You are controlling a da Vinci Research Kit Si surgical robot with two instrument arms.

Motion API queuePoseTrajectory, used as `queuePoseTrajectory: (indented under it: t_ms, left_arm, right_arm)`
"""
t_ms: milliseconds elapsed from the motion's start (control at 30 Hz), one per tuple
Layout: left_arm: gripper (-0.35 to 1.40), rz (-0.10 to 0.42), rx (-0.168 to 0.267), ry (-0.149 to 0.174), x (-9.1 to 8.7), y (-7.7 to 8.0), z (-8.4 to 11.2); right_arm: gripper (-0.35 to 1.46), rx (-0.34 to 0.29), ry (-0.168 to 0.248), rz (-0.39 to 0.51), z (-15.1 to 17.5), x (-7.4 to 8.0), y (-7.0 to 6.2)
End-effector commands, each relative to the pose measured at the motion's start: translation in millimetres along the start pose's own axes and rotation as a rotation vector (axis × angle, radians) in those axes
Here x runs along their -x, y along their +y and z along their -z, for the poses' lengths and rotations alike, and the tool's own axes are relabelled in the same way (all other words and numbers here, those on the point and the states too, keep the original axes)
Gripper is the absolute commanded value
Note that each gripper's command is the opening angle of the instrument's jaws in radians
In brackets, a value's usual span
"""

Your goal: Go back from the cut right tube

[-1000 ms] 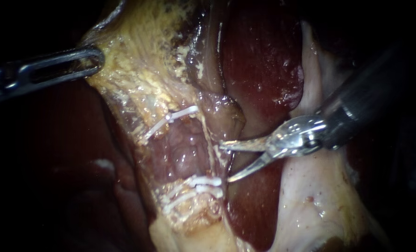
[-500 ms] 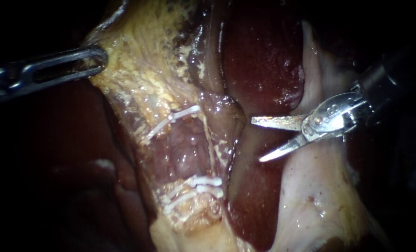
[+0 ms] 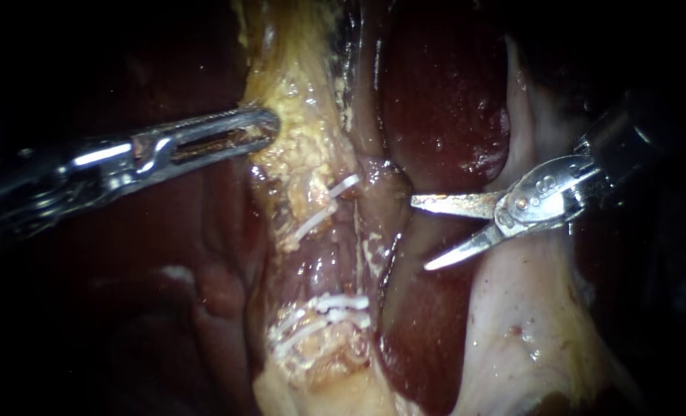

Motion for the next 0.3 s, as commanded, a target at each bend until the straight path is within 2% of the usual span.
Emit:
queuePoseTrajectory:
  t_ms: [33, 300]
  left_arm:
    - [-0.35, 0.0, 0.001, 0.001, 0.0, 0.0, 0.0]
    - [-0.35, 0.0, 0.001, 0.004, 0.0, 0.1, 0.0]
  right_arm:
    - [1.43, 0.0, 0.0, -0.001, 0.0, 0.0, 0.0]
    - [1.43, 0.0, 0.006, -0.003, 0.1, -0.3, 0.1]
